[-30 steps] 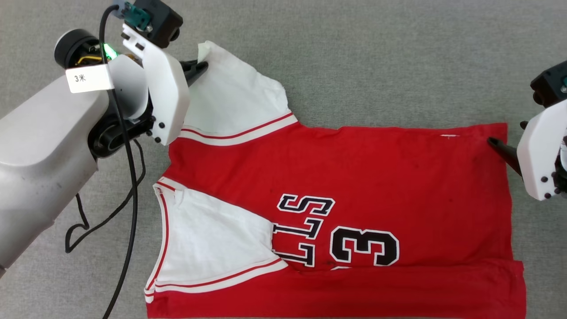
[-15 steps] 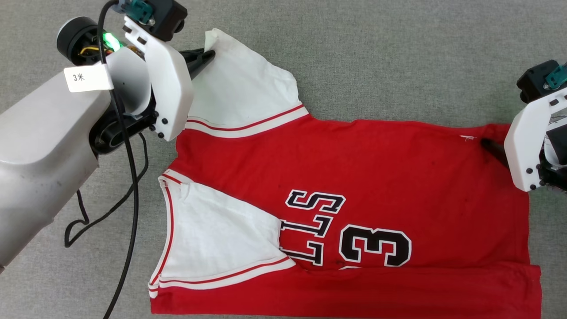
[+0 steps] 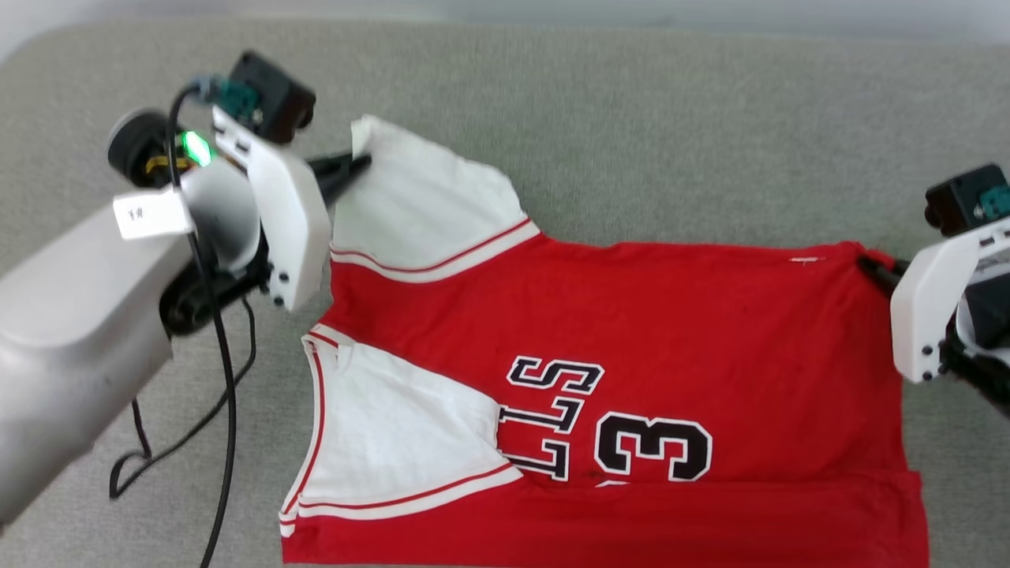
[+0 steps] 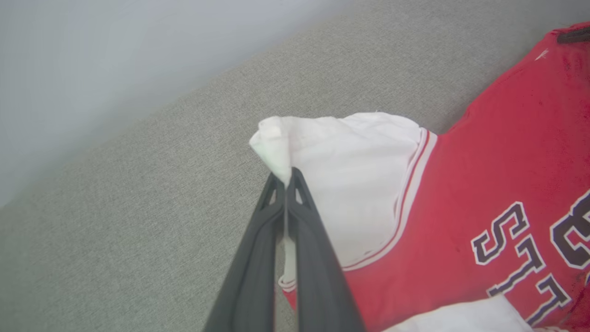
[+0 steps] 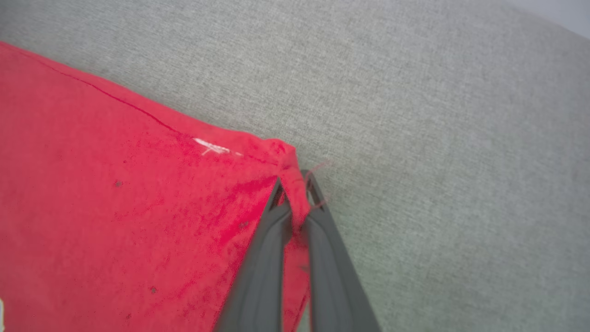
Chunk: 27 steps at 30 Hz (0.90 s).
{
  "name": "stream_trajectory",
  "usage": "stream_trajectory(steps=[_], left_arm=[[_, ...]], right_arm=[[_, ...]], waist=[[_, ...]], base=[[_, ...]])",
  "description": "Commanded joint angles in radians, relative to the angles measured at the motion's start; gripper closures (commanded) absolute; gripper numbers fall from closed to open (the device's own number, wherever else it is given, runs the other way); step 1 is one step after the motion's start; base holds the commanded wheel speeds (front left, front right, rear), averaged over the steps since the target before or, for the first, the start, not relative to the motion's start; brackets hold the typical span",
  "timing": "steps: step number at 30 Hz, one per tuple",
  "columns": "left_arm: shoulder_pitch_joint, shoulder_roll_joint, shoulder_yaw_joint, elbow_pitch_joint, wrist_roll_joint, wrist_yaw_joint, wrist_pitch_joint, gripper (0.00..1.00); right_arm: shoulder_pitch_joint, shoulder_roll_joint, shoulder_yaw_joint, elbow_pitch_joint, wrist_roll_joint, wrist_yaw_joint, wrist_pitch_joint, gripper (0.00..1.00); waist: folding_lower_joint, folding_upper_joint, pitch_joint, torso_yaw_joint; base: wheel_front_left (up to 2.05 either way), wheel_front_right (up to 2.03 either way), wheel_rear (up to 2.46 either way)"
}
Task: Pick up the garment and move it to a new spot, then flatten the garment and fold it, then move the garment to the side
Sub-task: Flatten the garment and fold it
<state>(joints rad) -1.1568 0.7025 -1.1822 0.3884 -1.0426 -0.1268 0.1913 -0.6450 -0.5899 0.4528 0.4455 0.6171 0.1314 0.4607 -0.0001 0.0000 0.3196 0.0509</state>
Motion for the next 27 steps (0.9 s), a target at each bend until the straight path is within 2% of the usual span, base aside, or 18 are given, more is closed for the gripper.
stream_trajectory(steps=[1,10,18,23,27], left_arm=[[0.04,0.012,-0.002,-0.018,-0.012,0.003,-0.017,1.0],[0.18,0.085,-0.011,-0.12,-0.051,0.057,-0.063,1.0],[0.343,0.169,-0.031,-0.252,-0.093,0.138,-0.097,1.0],[0.444,0.195,-0.044,-0.303,-0.122,0.182,-0.131,1.0],[0.518,0.203,-0.055,-0.323,-0.142,0.199,-0.155,1.0]], right_arm=[[0.037,-0.001,-0.006,-0.016,0.009,-0.001,-0.021,1.0],[0.203,-0.002,-0.056,-0.098,0.021,-0.001,-0.077,1.0],[0.41,0.006,-0.138,-0.202,0.019,-0.001,-0.086,1.0],[0.525,0.023,-0.193,-0.269,0.012,-0.001,-0.075,1.0],[0.599,0.038,-0.237,-0.32,0.006,-0.001,-0.062,1.0]], waist=[[0.0001,0.0,-0.054,-0.006],[0.0001,0.0,-0.161,-0.001],[0.0001,0.0,-0.227,0.005],[0.0001,0.0,-0.239,0.006],[0.0001,0.0,-0.24,0.006]], base=[[0.0,0.0,0.0],[0.0,0.0,0.0],[0.0,0.0,0.0],[0.0,0.0,0.0],[0.0,0.0,0.0]])
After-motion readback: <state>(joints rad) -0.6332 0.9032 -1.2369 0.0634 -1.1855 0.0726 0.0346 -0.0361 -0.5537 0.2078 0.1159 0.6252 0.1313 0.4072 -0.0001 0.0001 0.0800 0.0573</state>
